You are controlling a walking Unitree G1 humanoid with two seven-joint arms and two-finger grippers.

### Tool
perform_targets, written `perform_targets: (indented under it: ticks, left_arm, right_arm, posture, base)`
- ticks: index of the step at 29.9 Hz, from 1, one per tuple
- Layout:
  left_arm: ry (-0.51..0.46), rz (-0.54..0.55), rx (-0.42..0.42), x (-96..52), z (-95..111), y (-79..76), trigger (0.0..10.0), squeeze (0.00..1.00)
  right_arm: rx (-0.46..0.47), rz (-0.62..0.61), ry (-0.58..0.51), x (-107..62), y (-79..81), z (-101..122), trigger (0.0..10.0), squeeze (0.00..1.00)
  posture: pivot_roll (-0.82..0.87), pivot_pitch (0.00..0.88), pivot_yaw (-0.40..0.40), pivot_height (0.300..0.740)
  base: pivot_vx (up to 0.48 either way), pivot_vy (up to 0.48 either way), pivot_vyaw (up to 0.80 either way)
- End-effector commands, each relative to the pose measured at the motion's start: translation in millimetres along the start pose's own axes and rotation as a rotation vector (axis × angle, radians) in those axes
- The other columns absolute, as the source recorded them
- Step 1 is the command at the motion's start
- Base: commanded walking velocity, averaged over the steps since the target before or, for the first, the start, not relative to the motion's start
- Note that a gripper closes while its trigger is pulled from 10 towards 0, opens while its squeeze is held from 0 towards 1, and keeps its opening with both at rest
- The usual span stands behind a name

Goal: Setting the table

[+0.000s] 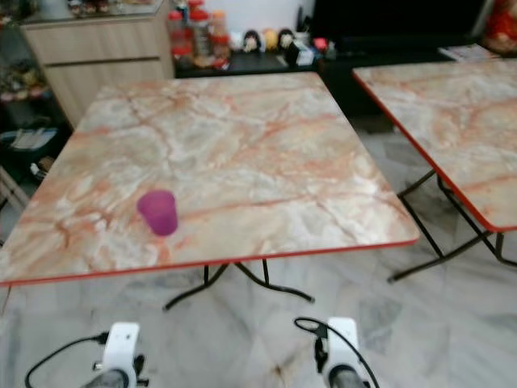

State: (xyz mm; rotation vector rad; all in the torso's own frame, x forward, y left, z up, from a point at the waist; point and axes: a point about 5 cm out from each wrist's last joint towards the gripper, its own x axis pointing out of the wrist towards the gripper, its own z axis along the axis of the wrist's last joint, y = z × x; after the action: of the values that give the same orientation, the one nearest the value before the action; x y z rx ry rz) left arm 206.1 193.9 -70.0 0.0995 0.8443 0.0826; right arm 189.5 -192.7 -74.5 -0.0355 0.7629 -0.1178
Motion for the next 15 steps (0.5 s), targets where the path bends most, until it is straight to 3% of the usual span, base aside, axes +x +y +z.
perform_targets:
  ticks: [1, 4, 8, 15]
  left_arm:
    - [0.005, -0.017, -0.006, 0.0, -0.6, -7.7, 10.0, 0.0]
    - [0.006, -0.016, -0.008, -0.2, -1.3, -7.5, 10.0, 0.0]
    - [0.009, -0.015, -0.008, -0.4, -2.2, -7.2, 10.0, 0.0]
    - [0.009, -0.015, -0.008, -0.4, -2.2, -7.0, 10.0, 0.0]
  right_arm:
    - [-0.008, -0.023, 0.003, -0.5, -9.1, -0.8, 10.0, 0.0]
    - [-0.014, -0.023, 0.004, -0.6, -9.1, -1.0, 10.0, 0.0]
    - [-0.017, -0.018, 0.006, -0.5, -8.0, -1.1, 10.0, 0.0]
    - [-0.001, -0.018, 0.006, -0.5, -7.3, -1.1, 10.0, 0.0]
  posture:
    - [-0.05, 0.0, 0.018, 0.725]
    - [-0.05, 0.0, 0.018, 0.725]
    - [-0.05, 0.0, 0.018, 0.725]
    - [-0.05, 0.0, 0.019, 0.725]
  base:
    - [0.277, 0.0, 0.0]
    - [0.274, 0.0, 0.0]
    - [0.277, 0.0, 0.49]
    - [0.277, 0.0, 0.0]
